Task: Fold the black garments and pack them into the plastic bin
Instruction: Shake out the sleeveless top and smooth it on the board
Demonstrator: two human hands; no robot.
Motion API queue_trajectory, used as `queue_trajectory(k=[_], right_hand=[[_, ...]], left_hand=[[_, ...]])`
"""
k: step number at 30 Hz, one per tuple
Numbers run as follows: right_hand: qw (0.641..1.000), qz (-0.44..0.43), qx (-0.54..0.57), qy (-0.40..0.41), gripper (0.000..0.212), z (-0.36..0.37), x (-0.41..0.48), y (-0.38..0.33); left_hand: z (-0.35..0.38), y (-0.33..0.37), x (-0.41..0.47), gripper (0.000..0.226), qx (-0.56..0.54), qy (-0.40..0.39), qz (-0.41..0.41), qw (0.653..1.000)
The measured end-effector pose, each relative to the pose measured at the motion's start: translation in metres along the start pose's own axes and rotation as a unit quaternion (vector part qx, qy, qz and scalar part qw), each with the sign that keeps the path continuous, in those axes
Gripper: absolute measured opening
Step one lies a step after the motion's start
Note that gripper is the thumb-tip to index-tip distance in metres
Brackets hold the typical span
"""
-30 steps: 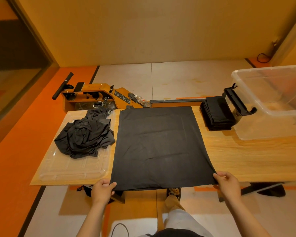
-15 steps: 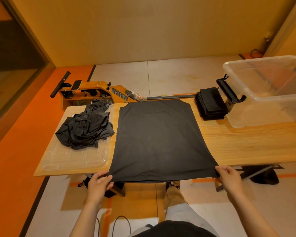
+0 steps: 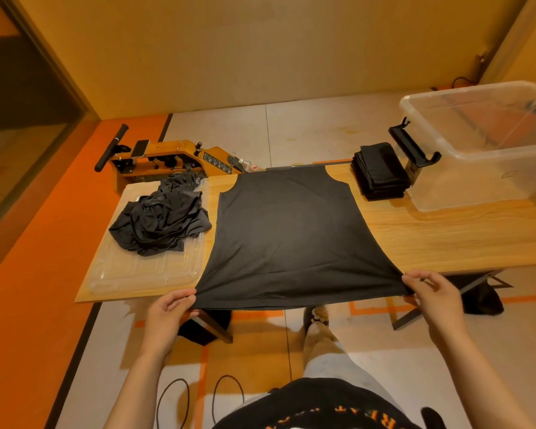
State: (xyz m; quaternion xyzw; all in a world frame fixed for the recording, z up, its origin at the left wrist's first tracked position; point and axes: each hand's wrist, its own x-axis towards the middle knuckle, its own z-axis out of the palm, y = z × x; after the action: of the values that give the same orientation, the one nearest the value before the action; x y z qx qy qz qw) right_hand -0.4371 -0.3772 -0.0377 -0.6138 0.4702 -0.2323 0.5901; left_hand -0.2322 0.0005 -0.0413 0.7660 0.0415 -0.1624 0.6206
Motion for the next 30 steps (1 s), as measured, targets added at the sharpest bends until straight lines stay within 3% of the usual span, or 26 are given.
queue_trajectory(k=[5,8,10,16,22,30], right_hand=[[0.996,-0.015,0.006,-0.089,0.023,-0.014,-0.006,-0.007],[0.991,-0.01,-0.011,-0.134,0.035,-0.017,-0.006,-0.011],[0.991,-0.031,-0.038,-0.122,0.037,-0.015,-0.005,-0.016],[0.991,-0.105,-0.054,-0.061,0.01,-0.008,-0.003,-0.046],[0.979,-0.158,-0.102,-0.079,0.018,-0.003,0.003,-0.071],[0.979,-0.196,-0.03,-0.043,0.025,0.008,0.008,-0.083]], left_hand=[[-0.009,0.008,-0.004,0.037,0.039,-0.06,0.003,0.997],[-0.005,0.017,-0.003,0.035,0.041,-0.059,0.009,0.997],[-0.002,0.022,0.001,0.028,0.045,-0.049,0.021,0.998],[0.0,0.042,0.013,0.011,0.081,-0.018,0.088,0.993],[0.011,0.07,0.019,0.009,0.086,-0.016,0.137,0.987],[0.012,0.077,0.02,0.011,0.088,0.039,0.194,0.976]])
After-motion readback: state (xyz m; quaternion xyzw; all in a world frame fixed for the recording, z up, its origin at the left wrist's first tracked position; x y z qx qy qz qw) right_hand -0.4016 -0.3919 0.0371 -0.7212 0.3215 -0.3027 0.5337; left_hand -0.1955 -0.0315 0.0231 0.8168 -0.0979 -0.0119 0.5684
